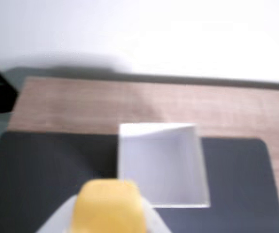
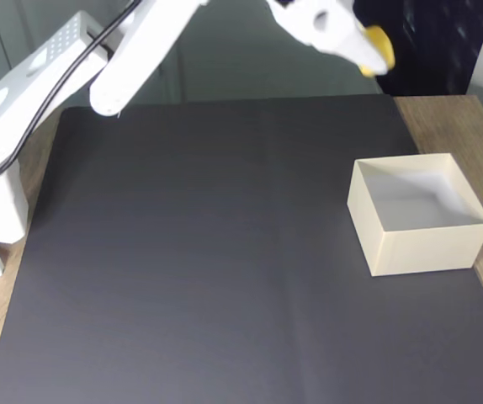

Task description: Grasp a cube block and put it in the white box.

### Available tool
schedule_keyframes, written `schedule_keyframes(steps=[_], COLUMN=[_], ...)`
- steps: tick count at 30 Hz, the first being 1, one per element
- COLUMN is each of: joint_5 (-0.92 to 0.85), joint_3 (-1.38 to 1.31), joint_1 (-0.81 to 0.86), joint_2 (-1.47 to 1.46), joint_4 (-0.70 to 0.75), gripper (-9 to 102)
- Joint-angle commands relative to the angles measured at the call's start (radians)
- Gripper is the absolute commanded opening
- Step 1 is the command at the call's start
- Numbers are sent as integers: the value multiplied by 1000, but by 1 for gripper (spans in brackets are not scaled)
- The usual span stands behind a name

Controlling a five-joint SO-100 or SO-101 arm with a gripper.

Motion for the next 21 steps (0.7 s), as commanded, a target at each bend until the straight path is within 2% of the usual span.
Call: schedule_keyframes(steps=[1,9,21], joint_5=[9,12,5], joint_3=[-41,-41,-40], joint_1=[64,121,67], joint_2=[67,-11,-193], joint_4=[-26,-98,-227], gripper=[0,0,0])
